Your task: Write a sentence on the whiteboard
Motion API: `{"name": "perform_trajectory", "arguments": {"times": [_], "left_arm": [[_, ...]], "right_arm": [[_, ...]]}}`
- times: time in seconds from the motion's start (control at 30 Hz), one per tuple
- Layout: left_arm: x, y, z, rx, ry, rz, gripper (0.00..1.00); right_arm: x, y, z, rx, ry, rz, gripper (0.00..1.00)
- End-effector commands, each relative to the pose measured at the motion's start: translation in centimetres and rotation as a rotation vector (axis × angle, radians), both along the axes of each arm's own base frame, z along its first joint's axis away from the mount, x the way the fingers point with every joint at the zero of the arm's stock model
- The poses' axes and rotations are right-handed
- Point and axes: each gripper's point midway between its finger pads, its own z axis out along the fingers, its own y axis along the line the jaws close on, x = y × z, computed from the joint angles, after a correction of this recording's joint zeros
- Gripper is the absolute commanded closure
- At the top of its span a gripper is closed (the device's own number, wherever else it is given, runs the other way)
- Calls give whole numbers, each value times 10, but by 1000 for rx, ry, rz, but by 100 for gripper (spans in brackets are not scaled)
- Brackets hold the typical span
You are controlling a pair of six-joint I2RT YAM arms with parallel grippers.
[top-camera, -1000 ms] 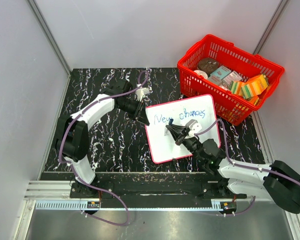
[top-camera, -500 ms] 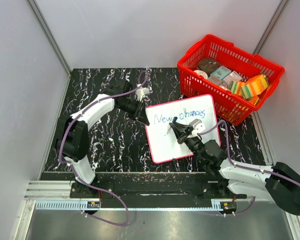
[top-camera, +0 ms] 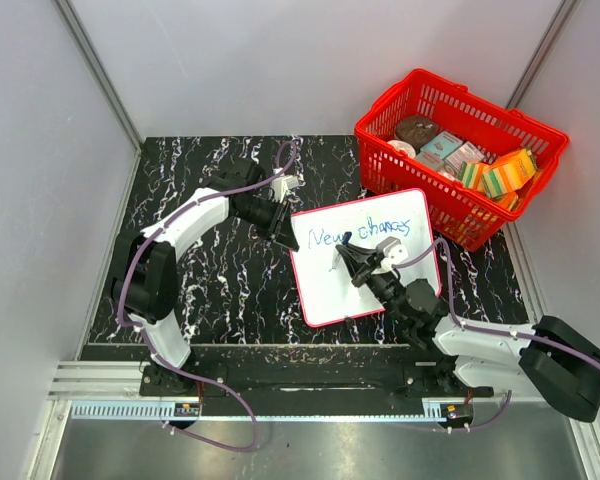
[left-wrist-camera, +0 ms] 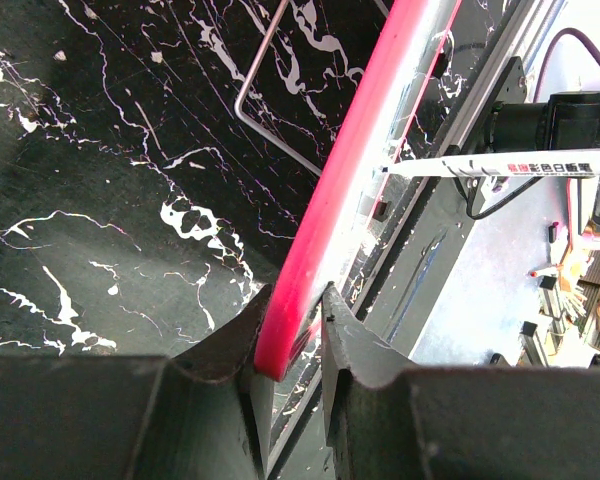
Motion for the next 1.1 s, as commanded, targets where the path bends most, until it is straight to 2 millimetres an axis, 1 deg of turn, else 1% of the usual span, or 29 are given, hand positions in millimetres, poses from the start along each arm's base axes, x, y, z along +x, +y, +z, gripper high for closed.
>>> {"name": "perform_trajectory", "arguments": {"times": [0.0,0.03,0.2,0.4,0.47,0.6,0.73,0.8,0.93,1.07], "left_arm": [[21,11,-16,116,-150,2,100],[21,11,-16,118,-149,2,100],[21,11,-15,118,-154,2,100],[21,11,-14,118,-156,3,100],[22,11,-15,120,-155,5,100],[22,11,-14,120,-156,5,100],[22,11,-14,119,-159,5,100],[22,11,-13,118,-162,4,100],[22,11,-14,119,-160,4,100],[22,11,-14,119,-159,4,100]], "right_arm": [[-1,12,14,35,-10,42,100],[-3,14,11,28,3,57,100],[-7,19,8,21,26,92,100],[-5,14,1,8,70,61,100],[0,10,-2,-3,86,27,100],[4,8,-7,-16,106,0,100],[9,0,-6,-9,104,-50,100],[12,-7,-4,-3,99,-89,100],[13,-16,3,7,69,-122,100],[11,-17,9,21,39,-121,100]]}}
